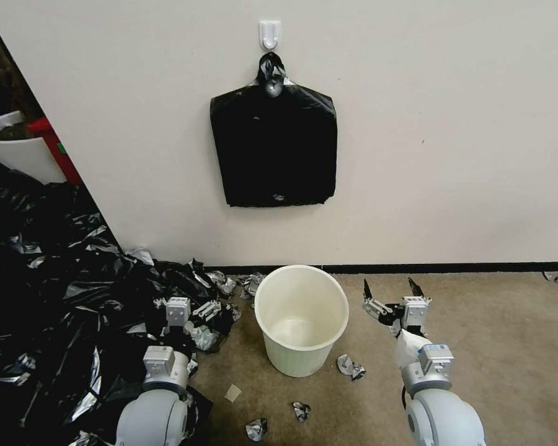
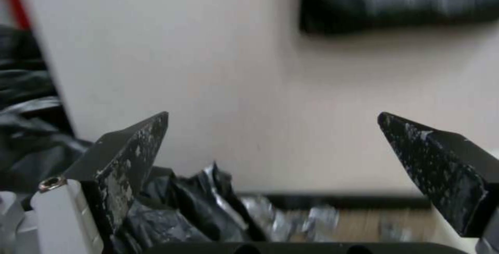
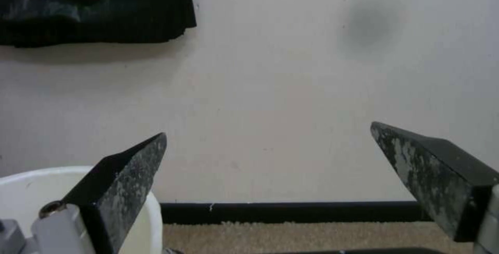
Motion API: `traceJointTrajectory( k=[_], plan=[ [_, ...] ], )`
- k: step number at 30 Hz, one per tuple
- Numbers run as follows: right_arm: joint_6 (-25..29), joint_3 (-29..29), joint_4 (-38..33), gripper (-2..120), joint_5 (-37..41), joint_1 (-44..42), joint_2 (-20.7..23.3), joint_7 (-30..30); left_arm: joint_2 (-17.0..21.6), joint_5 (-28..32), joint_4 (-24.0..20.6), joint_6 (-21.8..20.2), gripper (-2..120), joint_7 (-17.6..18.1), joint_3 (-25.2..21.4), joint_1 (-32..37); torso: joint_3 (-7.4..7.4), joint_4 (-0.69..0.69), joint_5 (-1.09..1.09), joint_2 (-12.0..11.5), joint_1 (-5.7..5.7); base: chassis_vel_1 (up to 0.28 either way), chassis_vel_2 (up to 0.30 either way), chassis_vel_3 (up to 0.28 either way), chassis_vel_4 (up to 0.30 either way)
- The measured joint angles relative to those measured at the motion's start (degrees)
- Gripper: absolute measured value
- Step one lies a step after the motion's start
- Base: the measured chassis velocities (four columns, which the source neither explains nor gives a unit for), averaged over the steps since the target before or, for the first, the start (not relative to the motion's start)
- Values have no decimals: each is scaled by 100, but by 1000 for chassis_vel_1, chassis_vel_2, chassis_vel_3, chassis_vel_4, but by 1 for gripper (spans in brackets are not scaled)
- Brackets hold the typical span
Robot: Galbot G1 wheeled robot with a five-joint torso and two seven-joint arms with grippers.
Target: Place a trash bag onto the trash bin.
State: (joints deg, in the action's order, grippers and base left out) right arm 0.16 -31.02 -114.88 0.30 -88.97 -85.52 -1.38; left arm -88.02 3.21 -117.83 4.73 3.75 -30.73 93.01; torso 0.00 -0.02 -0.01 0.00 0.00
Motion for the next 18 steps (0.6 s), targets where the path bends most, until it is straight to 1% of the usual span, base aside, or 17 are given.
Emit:
traceJointTrajectory(
  k=[1,2,3,4,5,6,7,8,9,10,11,15,16,18],
  plan=[
    [9,22,-16,100,16,-9,19,-50,-58,84,-88,131,100,107,24,119,0,1,1,0,0,0,0,0,0],
    [30,64,-51,100,48,-25,62,-149,-134,200,-210,309,100,256,49,282,1,4,3,0,0,0,0,0,0],
    [90,169,-146,100,130,-62,172,-399,-172,251,-331,488,100,298,12,416,0,5,1,0,0,0,0,0,0],
    [90,169,-146,100,130,-62,172,-399,-172,251,-331,488,100,298,12,416,0,5,1,0,0,0,0,0,0],
    [174,313,-288,100,256,-127,334,-778,-134,135,-425,698,100,211,-146,479,0,3,3,0,0,0,0,0,0],
    [225,414,-371,100,334,-163,428,-1006,-113,52,-451,773,100,150,-195,491,0,2,3,0,0,0,0,0,0],
    [349,498,-394,100,330,-175,502,-1113,-92,-9,-482,825,100,97,-250,499,0,-1,-4,0,0,0,0,0,0],
    [349,498,-394,100,330,-175,502,-1113,-92,-9,-482,825,100,97,-250,499,0,-1,-4,0,0,0,0,0,0],
    [571,672,-300,100,221,-66,554,-1101,-61,-67,-541,882,100,29,-314,502,0,0,-1,0,0,0,0,0,0],
    [664,739,-232,100,141,16,566,-1079,-41,-106,-580,920,100,-8,-373,504,0,2,7,0,0,0,0,0,0],
    [716,796,-157,100,51,92,570,-1007,-22,-171,-613,961,100,-65,-431,504,0,3,0,0,0,0,0,0,0],
    [791,871,-30,100,-33,220,578,-882,-1,-269,-661,1011,100,-166,-507,503,0,1,2,0,0,0,0,0,0],
    [918,924,107,100,-35,356,597,-740,4,-290,-670,1013,100,-207,-506,503,0,1,-1,0,0,0,0,0,0],
    [1188,1070,391,100,57,673,619,-587,3,-236,-606,1047,100,-211,-462,468,0,0,2,0,0,0,0,0,0]
  ],
)
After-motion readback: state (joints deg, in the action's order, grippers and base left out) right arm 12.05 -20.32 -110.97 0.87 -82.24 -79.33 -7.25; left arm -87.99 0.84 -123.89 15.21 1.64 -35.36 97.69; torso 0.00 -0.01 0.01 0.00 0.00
